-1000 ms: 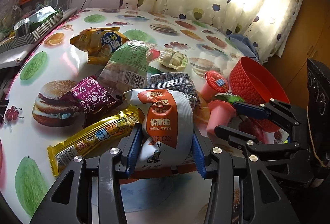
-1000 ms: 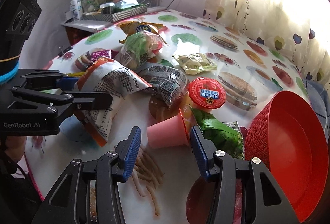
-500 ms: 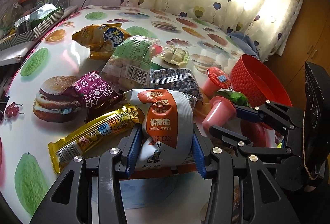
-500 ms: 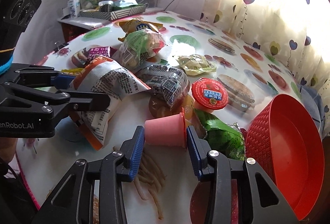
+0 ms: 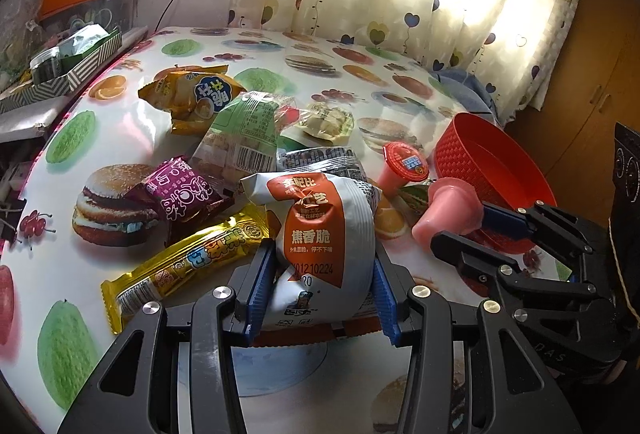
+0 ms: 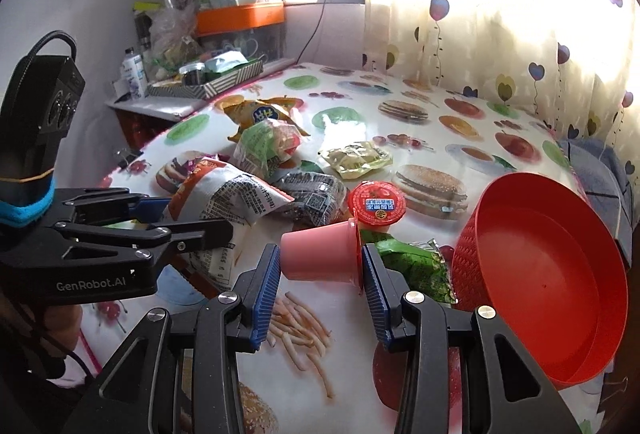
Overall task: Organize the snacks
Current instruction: 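Lift the bread bag and pink cup and carry both over the red basket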
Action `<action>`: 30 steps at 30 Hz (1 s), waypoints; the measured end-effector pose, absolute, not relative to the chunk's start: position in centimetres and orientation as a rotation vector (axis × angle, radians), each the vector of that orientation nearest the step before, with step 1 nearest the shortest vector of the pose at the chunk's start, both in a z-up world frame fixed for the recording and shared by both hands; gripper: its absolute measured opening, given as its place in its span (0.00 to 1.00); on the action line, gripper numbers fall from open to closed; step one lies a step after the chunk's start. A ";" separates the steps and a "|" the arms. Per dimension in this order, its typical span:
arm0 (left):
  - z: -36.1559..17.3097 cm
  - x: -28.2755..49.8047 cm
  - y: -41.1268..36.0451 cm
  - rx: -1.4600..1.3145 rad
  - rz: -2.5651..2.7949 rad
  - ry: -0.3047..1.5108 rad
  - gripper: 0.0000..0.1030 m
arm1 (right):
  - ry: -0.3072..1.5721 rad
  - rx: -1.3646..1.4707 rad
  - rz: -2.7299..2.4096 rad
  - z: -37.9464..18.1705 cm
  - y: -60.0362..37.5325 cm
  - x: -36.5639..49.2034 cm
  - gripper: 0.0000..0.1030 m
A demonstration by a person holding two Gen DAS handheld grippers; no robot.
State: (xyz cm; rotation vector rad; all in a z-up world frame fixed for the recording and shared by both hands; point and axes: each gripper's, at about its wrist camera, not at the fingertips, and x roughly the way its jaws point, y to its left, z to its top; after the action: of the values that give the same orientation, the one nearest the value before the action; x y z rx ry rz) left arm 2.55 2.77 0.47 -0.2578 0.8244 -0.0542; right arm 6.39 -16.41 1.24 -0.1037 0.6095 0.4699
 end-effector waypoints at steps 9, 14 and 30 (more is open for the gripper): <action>1.9 2.5 1.3 -0.232 -0.088 0.794 0.45 | 0.582 -0.072 0.417 2.7 -18.0 5.1 0.37; 2.6 2.8 0.2 -0.213 -0.113 0.781 0.45 | 0.579 -0.061 0.398 3.0 -18.8 4.8 0.37; 3.6 4.5 -2.1 -0.181 -0.158 0.777 0.45 | 0.566 -0.021 0.339 3.5 -21.7 4.6 0.38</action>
State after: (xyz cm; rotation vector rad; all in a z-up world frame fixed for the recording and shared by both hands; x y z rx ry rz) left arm 4.45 -2.06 3.56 -0.1809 0.7772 -0.1583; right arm 4.59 -21.67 3.51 -0.0212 0.5664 0.3388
